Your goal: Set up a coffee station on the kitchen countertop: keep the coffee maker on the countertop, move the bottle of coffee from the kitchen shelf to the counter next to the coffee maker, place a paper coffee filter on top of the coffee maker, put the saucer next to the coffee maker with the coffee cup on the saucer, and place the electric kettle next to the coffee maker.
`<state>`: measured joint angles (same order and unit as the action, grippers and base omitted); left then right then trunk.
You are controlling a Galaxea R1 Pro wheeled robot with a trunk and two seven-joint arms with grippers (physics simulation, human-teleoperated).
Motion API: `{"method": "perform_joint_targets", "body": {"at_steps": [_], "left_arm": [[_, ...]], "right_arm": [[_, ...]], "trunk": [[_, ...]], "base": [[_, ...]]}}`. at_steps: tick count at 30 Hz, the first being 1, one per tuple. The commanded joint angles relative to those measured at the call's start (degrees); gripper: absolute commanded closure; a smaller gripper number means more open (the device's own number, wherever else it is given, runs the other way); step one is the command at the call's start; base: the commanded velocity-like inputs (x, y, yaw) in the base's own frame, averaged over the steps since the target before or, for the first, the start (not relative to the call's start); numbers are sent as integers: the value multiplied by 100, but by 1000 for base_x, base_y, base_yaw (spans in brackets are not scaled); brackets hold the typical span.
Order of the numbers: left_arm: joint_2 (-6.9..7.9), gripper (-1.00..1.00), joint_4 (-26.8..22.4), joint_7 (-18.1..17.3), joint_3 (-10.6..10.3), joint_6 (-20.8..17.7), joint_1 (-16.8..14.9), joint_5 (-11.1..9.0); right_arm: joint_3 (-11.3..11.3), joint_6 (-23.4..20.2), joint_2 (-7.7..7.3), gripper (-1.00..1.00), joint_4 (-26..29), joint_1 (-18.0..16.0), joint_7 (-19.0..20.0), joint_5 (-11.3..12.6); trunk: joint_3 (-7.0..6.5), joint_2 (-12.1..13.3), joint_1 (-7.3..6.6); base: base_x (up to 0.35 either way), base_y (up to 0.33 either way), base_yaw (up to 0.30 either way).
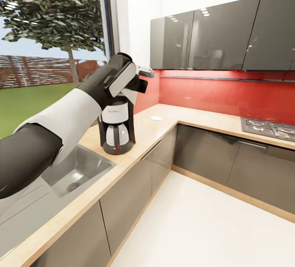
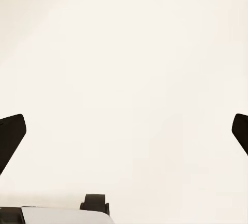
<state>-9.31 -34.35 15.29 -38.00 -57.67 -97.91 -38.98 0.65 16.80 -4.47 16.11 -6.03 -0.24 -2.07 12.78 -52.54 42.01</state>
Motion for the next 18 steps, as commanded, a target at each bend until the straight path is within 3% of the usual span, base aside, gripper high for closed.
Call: {"method": "perform_joint_targets", "body": {"at_steps": [1,13,18], "left_arm": [[3,100,-2,61,-26,-9,-9,-48],[33,100,-1,62,-14,-7,-9,-48],[39,100,1,62,-14,-7,-9,-48]], "right_arm": [[5,16,-2,-100,-3,-4,-3,-21],[5,16,-2,-100,-3,-4,-3,-16],[5,16,-2,-100,-4,-4,-3,-21]], "trunk": [[8,-6,3],[8,-6,3],[8,-6,3]], "base": [[190,-153,0],[51,-37,0],[199,-136,0]]}}
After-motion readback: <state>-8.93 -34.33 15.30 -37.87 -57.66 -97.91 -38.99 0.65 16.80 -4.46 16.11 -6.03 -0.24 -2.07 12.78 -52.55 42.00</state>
